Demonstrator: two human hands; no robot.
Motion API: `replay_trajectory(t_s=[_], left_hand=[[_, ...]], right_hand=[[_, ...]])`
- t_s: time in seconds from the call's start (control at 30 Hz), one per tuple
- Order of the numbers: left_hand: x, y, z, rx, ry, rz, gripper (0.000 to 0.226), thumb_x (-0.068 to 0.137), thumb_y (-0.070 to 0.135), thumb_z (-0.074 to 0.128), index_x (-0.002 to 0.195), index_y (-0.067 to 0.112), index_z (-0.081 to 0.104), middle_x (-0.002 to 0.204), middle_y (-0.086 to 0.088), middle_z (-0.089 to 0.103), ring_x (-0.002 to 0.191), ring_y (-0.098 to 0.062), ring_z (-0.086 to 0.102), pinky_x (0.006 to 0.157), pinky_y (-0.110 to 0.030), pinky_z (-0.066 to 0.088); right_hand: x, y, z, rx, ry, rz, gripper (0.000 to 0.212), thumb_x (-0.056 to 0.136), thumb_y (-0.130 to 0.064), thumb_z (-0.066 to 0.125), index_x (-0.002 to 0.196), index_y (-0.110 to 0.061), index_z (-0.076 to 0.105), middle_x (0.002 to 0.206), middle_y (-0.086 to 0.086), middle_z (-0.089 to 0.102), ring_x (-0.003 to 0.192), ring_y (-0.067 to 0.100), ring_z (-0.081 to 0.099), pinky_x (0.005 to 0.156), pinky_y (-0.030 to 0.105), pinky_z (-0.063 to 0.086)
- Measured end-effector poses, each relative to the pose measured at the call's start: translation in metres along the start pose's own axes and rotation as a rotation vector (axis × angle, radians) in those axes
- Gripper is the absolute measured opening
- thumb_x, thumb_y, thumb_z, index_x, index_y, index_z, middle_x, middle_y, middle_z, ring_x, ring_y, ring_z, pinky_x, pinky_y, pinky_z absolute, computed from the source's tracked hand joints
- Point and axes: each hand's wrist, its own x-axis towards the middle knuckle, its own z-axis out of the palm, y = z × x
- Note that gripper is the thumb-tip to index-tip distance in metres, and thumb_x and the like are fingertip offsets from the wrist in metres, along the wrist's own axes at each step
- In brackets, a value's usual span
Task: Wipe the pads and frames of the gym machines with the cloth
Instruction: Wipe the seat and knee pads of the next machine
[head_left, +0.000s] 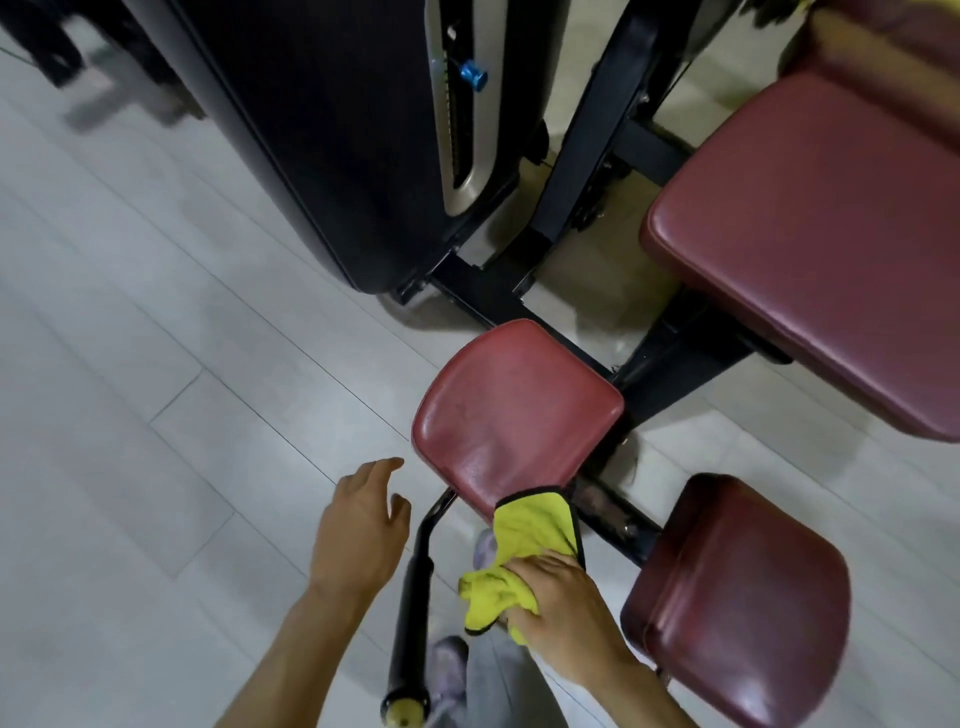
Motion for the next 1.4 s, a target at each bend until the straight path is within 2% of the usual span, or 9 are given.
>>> replay_trajectory(t_s=[0.13,0.27,0.4,0.53,0.73,0.87,0.97,1.2,1.4], left_hand=[[-0.04,0.009,-0.015,0.034,0.024,0.088,0.044,0.094,0.011,0.06,0.138,0.018,0.059,0.135,-0.001,0.063,0.122,-0.027,0.055,0.094,-0.043,0.051],[-0.1,0.023,-0.047,0.19,0.006,0.232,0.038,0.093,0.014,0.063,0.13,0.017,0.064,0.126,-0.002,0.067,0.114,-0.03,0.061,0.086,-0.045,0.055],[-0.168,0.044,-0.087,0.249,0.06,0.325,0.024,0.092,0.013,0.064,0.115,0.014,0.069,0.111,-0.003,0.071,0.1,-0.033,0.065,0.075,-0.047,0.056],[-0.228,0.077,-0.114,0.224,0.1,0.336,0.028,0.094,0.015,0.064,0.121,0.018,0.069,0.117,0.002,0.07,0.103,-0.026,0.063,0.079,-0.041,0.055],[-0.303,0.151,-0.126,0.158,0.12,0.403,0.033,0.091,0.01,0.065,0.122,0.017,0.069,0.12,0.0,0.069,0.108,-0.027,0.064,0.084,-0.044,0.056],[-0.351,0.215,-0.114,0.115,0.111,0.458,0.03,0.097,0.016,0.058,0.125,0.021,0.067,0.124,0.004,0.067,0.113,-0.022,0.06,0.095,-0.04,0.051],[-0.376,0.262,-0.092,0.102,0.089,0.488,0.031,0.1,0.02,0.052,0.129,0.026,0.063,0.128,0.01,0.063,0.117,-0.015,0.056,0.097,-0.034,0.047],[-0.409,0.37,-0.026,0.114,0.095,0.531,0.034,0.096,0.016,0.054,0.127,0.025,0.065,0.121,0.01,0.064,0.108,-0.017,0.059,0.092,-0.036,0.051],[-0.41,0.452,-0.003,0.145,0.115,0.611,0.035,0.092,0.014,0.057,0.123,0.025,0.067,0.118,0.01,0.064,0.106,-0.017,0.058,0.089,-0.039,0.052]], right_hand=[[-0.029,-0.023,-0.024,0.113,0.034,0.172,0.048,0.081,-0.045,0.045,0.121,-0.031,0.067,0.116,-0.012,0.071,0.109,0.012,0.061,0.092,0.03,0.048],[-0.076,-0.062,-0.06,0.249,0.163,0.313,0.037,0.083,-0.035,0.049,0.117,-0.033,0.063,0.107,-0.013,0.074,0.1,0.015,0.07,0.085,0.039,0.055],[-0.137,-0.111,-0.107,0.364,0.305,0.322,0.035,0.092,-0.014,0.056,0.114,-0.037,0.068,0.108,-0.027,0.073,0.102,0.002,0.07,0.089,0.03,0.056],[-0.203,-0.14,-0.146,0.427,0.38,0.33,0.036,0.095,-0.018,0.055,0.122,-0.038,0.067,0.111,-0.024,0.074,0.104,0.003,0.069,0.093,0.037,0.056],[-0.299,-0.16,-0.208,0.649,0.584,0.343,0.042,0.094,-0.001,0.056,0.109,-0.036,0.074,0.107,-0.024,0.075,0.103,0.002,0.07,0.085,0.017,0.053],[-0.351,-0.145,-0.24,0.85,0.74,0.4,0.039,0.097,0.001,0.058,0.103,-0.034,0.074,0.095,-0.023,0.077,0.091,0.002,0.072,0.072,0.01,0.05],[-0.386,-0.116,-0.263,0.918,0.805,0.417,0.036,0.097,-0.001,0.06,0.102,-0.033,0.075,0.097,-0.019,0.078,0.094,0.006,0.073,0.074,0.01,0.051],[-0.465,-0.048,-0.335,1.017,0.766,0.281,0.028,0.098,0.0,0.059,0.108,-0.019,0.075,0.097,-0.014,0.079,0.088,-0.001,0.071,0.069,0.008,0.05],[-0.5,-0.007,-0.395,1.062,0.785,0.196,0.031,0.097,0.003,0.059,0.108,-0.021,0.075,0.105,-0.014,0.078,0.091,-0.002,0.071,0.069,0.008,0.05]])
